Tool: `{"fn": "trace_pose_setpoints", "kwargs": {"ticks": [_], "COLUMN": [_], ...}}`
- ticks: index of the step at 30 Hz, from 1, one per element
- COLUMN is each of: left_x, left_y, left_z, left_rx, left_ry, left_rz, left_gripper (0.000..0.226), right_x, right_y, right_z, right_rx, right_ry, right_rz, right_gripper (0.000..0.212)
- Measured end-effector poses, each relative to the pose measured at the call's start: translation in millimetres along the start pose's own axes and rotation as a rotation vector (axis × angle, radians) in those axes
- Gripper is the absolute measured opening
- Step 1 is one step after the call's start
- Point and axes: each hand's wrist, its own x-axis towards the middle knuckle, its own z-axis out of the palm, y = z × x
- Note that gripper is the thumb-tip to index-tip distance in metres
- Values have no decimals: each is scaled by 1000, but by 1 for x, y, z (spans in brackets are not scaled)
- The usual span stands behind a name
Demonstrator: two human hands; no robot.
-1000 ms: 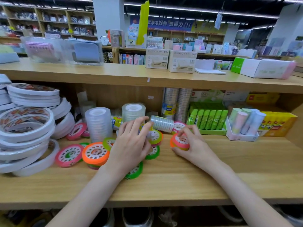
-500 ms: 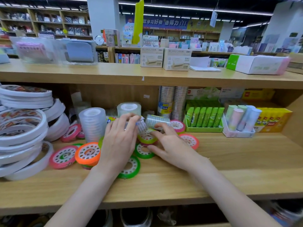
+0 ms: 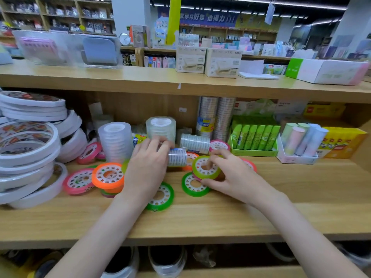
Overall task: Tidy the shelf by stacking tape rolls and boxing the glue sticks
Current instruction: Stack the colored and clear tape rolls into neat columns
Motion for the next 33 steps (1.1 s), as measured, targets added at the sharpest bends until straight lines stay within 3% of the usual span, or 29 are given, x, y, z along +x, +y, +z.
{"fn": "trace_pose_setpoints", "kwargs": {"ticks": [4,7,10,15,19,22,27,33], "left_x": [0,1,1,0,0,0,-1,1], "left_y": [1,2,2,3,3,2,2,1], "left_z": [-3,-5,-5,-6,-6,-6,-5,-4], "left_rx": [-14,-26,-11,10,27,27,8,-21], "left_ry": [-28,-41,-35,-45,-61,-60,-48,-29], "left_rz": [-4,-6,-2,2,2,-7,-8,-14], "left_gripper": [24,24,24,25,26,27,25,26], "right_x": [1,1,2,25,34,35,39,36], "right_y": [2,7,19,28,33,36,36,39], "right_z": [-1,-13,-31,-30,-19,-14,-8,-7], "right_rx": [68,268,275,165,-36,-13,-77,-122], "right_ry": [37,207,340,265,78,188,190,224], "right_rz": [-15,60,168,260,259,209,209,199], "right_gripper": [37,31,33,40,44,34,28,34]}}
